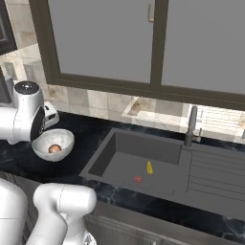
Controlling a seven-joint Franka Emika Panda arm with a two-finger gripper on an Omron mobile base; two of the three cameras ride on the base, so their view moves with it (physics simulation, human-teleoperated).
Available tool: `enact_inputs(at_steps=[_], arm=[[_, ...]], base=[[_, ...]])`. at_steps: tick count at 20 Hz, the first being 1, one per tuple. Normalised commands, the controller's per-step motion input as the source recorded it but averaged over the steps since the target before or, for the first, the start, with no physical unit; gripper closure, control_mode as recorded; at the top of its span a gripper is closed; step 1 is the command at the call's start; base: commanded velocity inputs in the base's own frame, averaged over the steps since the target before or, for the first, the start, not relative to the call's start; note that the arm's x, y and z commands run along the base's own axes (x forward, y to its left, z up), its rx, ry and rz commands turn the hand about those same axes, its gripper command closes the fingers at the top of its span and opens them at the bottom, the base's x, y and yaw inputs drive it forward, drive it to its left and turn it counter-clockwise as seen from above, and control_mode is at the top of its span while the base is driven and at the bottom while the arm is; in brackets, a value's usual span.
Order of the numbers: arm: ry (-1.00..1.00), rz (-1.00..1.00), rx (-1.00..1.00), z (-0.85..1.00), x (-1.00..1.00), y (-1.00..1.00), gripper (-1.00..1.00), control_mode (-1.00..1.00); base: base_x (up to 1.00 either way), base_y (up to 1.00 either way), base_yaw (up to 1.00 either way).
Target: Pick the mushrooms from the cabinet and place them in one bowl. Pick the lemon wedge from the sink and place it in the other bowl.
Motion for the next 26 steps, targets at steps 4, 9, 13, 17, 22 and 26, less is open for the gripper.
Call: enact_inputs(at_steps=[4,9,13,17,22,26], arm=[[0.0,0.01,-0.05,-0.23,0.4,-0.06,1.0,-1.0],[-0.04,0.0,-0.07,-0.19,0.43,0.01,1.0,-1.0],[-0.05,-0.01,-0.1,-0.18,0.39,0.08,1.0,-1.0],[-0.08,-0.06,-0.07,-0.2,0.28,0.04,1.0,-1.0],[-0.01,-0.03,-0.02,-0.21,0.05,0.01,1.0,-1.0],[0.03,0.0,0.0,-0.2,-0.02,0.05,1.0,-1.0]], base=[[0.0,0.0,0.0],[0.0,0.0,0.0],[0.0,0.0,0.0],[0.0,0.0,0.0],[0.0,0.0,0.0],[0.0,0.0,0.0]])
